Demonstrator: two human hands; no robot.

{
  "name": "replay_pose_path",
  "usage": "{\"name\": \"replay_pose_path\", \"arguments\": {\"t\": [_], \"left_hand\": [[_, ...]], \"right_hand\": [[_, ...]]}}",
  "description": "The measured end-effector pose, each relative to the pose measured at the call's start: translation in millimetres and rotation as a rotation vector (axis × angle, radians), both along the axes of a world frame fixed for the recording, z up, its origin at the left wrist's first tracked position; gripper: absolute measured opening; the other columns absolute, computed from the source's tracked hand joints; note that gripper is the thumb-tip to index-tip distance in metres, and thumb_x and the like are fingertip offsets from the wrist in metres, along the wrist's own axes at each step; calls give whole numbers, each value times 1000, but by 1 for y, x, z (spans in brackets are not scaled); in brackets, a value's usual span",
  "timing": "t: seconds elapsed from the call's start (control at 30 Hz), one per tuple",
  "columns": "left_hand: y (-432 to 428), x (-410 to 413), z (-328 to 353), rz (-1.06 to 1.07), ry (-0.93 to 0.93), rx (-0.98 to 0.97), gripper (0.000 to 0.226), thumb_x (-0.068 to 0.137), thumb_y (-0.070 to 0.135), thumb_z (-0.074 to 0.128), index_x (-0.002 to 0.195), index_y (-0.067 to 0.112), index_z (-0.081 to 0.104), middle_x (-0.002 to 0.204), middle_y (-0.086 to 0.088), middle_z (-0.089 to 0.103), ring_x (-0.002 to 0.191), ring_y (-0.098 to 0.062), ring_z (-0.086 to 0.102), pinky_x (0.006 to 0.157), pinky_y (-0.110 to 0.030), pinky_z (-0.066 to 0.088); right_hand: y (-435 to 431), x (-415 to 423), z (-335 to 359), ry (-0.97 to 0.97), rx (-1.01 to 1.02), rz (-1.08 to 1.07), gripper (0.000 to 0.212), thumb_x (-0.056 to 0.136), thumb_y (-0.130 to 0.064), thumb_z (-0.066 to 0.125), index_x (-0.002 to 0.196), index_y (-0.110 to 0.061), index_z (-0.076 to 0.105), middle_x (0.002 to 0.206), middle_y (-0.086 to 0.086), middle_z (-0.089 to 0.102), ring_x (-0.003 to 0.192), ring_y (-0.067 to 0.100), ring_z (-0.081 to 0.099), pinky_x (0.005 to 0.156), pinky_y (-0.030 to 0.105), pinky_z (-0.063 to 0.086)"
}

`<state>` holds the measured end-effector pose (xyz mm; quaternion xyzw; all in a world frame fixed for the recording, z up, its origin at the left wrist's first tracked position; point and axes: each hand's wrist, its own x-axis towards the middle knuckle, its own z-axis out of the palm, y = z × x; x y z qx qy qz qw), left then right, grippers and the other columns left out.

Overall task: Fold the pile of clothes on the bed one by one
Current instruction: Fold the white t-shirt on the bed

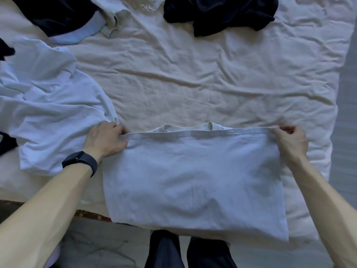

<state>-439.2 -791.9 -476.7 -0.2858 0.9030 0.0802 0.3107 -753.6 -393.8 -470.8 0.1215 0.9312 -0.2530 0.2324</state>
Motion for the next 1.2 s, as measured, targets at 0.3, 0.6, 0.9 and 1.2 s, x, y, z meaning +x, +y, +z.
{"name": "replay_pose_path", "arguments": {"t": [0.3,0.6,0.9,1.2], "left_hand": [[-13,30,11,68,-17,-51,28,93,47,55,97,21,65,112,-7,62,109,-33,54,88,-42,39],[-11,33,7,249,189,-127,21,99,30,54,103,11,62,102,-16,68,97,-39,62,79,-46,40],[78,25,-4,410,468,-264,48,90,27,60,135,12,51,144,-14,44,131,-38,43,105,-54,31],[165,53,-52,-81,249,19,63,98,64,17,158,42,10,168,6,3,154,-22,10,118,-55,-4]], "right_hand": [[6,6,9,156,-54,219,26,101,-30,55,115,-10,64,107,13,68,102,30,61,87,36,42],[-21,2,-12,235,-87,150,28,103,-28,50,118,-7,60,114,19,68,107,35,61,86,34,39],[-43,69,-15,437,167,331,53,93,-37,57,141,-13,51,150,15,44,136,38,39,109,51,31],[-22,161,-59,258,355,1086,66,98,-65,27,159,-41,24,171,0,4,157,21,2,122,59,1]]}}
